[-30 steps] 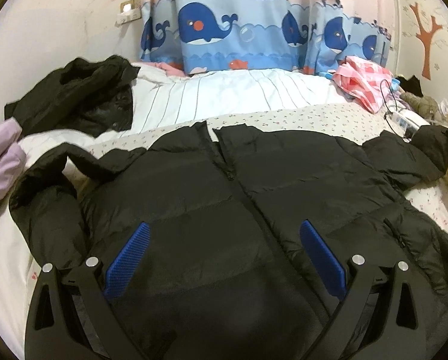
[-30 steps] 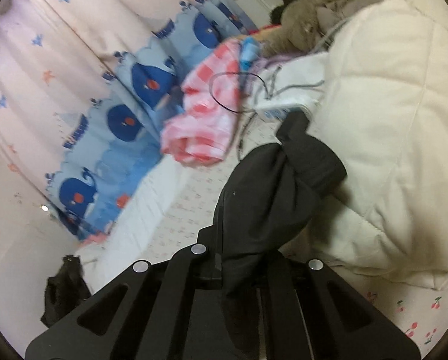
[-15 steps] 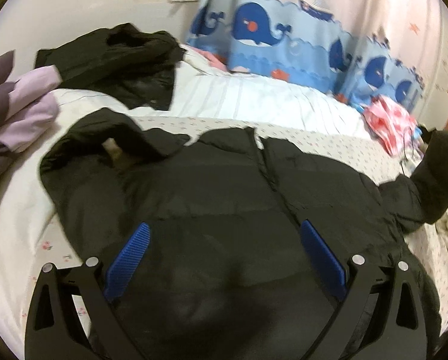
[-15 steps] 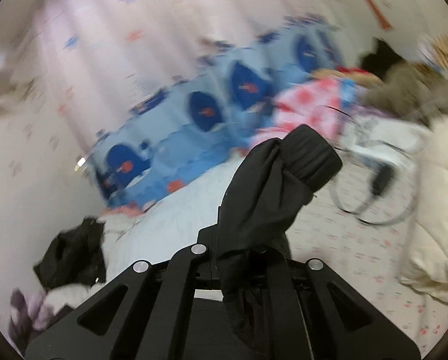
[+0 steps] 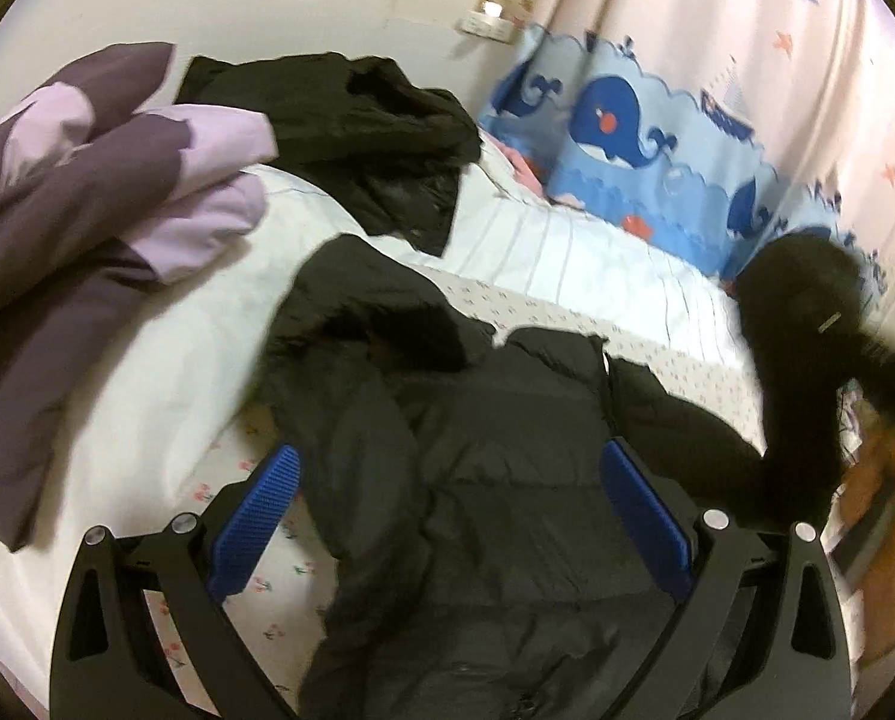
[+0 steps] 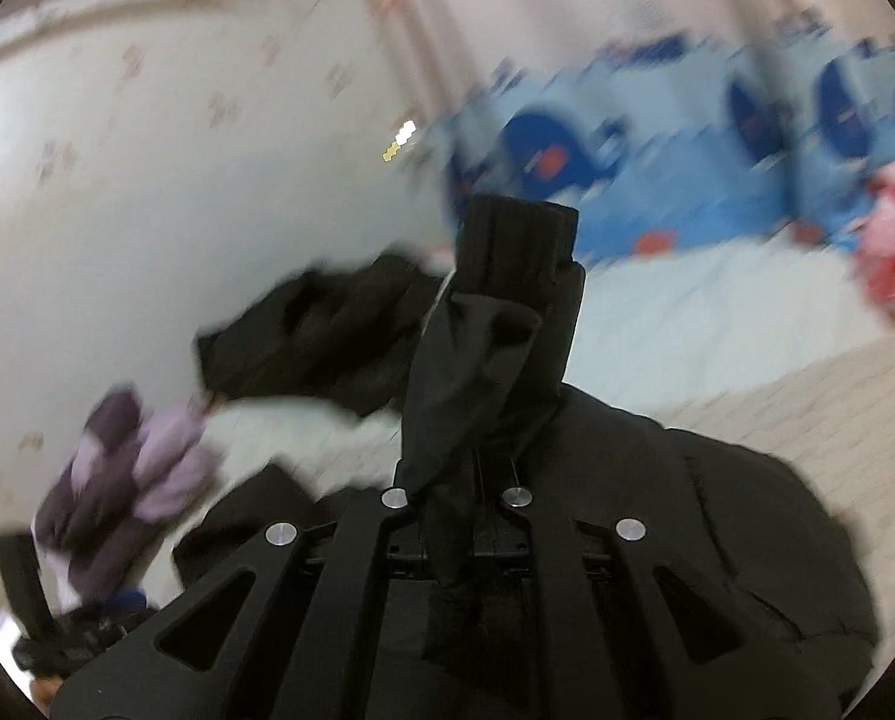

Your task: Fold large clothes

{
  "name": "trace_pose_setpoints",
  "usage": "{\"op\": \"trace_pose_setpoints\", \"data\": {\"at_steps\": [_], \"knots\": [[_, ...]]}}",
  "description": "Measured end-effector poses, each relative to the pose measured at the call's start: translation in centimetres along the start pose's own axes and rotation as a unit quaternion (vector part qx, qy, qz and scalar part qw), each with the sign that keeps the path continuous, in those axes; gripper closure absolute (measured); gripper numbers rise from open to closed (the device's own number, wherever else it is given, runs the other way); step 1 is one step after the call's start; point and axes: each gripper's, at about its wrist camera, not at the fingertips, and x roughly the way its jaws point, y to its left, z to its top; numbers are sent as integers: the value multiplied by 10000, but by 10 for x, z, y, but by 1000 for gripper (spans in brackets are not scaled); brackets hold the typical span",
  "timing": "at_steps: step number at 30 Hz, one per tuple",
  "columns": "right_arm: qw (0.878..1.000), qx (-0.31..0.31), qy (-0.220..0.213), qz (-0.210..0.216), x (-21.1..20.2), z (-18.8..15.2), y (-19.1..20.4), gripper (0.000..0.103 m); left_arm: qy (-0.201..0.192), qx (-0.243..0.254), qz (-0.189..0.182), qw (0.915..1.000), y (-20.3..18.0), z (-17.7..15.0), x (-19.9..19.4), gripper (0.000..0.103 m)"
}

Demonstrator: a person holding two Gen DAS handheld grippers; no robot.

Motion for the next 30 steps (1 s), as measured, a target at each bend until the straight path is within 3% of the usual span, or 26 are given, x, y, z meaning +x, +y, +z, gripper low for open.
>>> {"op": "trace_pose_setpoints", "data": {"at_steps": [4,7,9,10,12,13,17,21,24,25,27,29,30], "knots": [[9933,-462,1030,255,69,-68,46,100,-26,-243,-12,9997,18,6,-6,7],[9718,-663,2158,688,110,-113,65,91,45,-448,-88,9989,31,10,-7,7],[9619,-806,2470,846,115,-129,76,60,90,-575,-126,9982,39,11,-8,7],[9619,-753,2445,962,113,-128,79,51,109,-624,-129,9979,41,12,-7,7],[9629,-480,2357,1221,105,-118,79,21,135,-704,-130,9973,43,12,-6,7],[9647,-325,2239,1351,99,-111,80,17,145,-732,-135,9971,44,13,-5,7],[9705,210,1816,1572,67,-86,62,16,167,-656,-97,9977,40,13,-2,7],[9858,921,1067,913,0,-71,-1,12,143,-191,-25,9997,15,10,10,7],[9834,1767,375,159,-47,-75,-67,8,36,380,-117,9992,-23,11,27,7],[9750,2207,130,-235,-65,-79,-96,8,31,597,-259,9979,-42,12,37,7],[9392,3370,-243,-610,-91,-97,-156,7,121,861,-450,9952,-68,7,53,7],[9081,4067,-134,-988,-98,-111,-193,7,342,1107,-565,9917,-90,-4,75,7],[9023,4169,16,-1098,-96,-117,-205,7,538,1233,-467,9898,-100,-13,93,7]]}}
